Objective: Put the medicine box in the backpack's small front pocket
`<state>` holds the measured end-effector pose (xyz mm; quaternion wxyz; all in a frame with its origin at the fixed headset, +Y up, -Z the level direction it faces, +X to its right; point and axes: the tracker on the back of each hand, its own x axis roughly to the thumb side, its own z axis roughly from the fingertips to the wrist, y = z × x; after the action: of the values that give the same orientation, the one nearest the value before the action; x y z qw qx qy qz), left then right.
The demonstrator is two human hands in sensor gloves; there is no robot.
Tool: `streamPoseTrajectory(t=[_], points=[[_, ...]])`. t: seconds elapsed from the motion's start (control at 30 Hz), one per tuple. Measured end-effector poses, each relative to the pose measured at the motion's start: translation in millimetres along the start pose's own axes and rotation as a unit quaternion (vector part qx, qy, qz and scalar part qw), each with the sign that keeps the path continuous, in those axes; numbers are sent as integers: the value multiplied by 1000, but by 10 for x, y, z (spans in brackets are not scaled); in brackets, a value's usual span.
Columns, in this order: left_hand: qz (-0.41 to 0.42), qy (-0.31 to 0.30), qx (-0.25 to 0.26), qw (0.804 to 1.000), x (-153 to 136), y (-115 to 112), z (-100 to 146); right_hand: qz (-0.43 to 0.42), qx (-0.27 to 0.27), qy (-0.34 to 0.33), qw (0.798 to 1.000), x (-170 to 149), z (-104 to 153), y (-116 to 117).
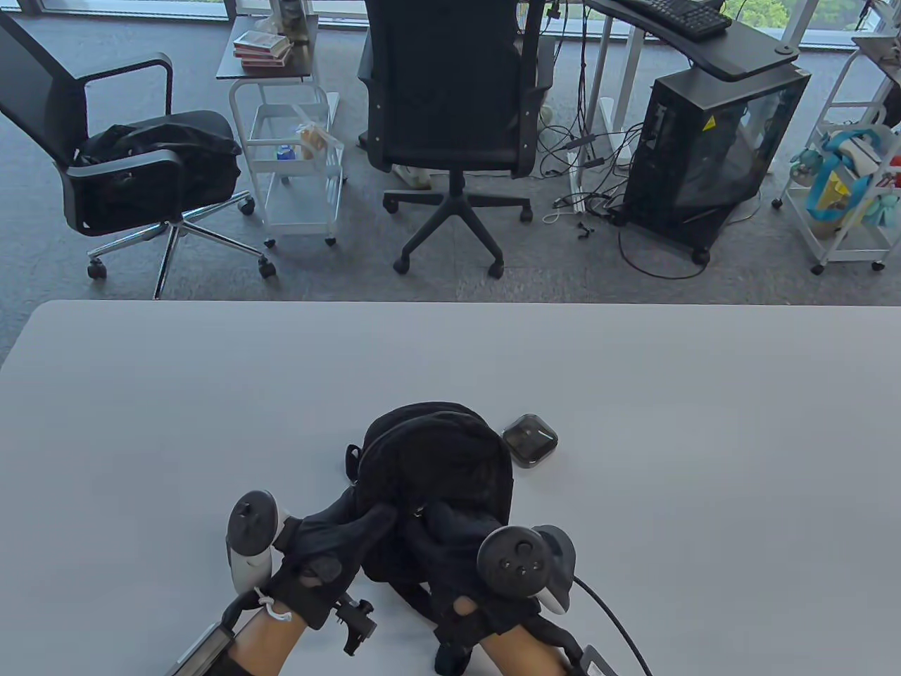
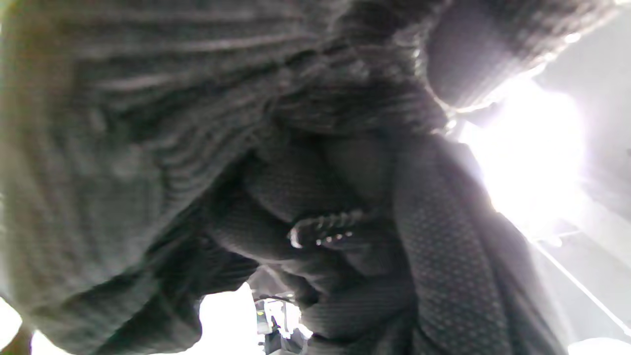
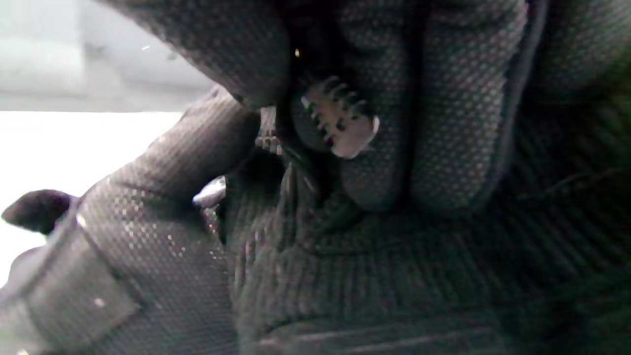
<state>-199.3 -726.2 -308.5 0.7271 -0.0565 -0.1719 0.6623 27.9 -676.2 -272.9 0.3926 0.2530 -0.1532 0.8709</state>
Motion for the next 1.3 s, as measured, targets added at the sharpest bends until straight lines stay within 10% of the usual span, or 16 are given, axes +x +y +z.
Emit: streamPoseTrajectory(t=[0.47,0.93,1.3], points=[[-46,-9,65,997,0,138,55,-4,-21,26,999,-208,46,-33],[8,-16,93,995,1,302,112,-103,2,185,977,-1234,177,-250],[43,6,125,991,-22,402,137,159,90,240,954,-1598,-340,-313]])
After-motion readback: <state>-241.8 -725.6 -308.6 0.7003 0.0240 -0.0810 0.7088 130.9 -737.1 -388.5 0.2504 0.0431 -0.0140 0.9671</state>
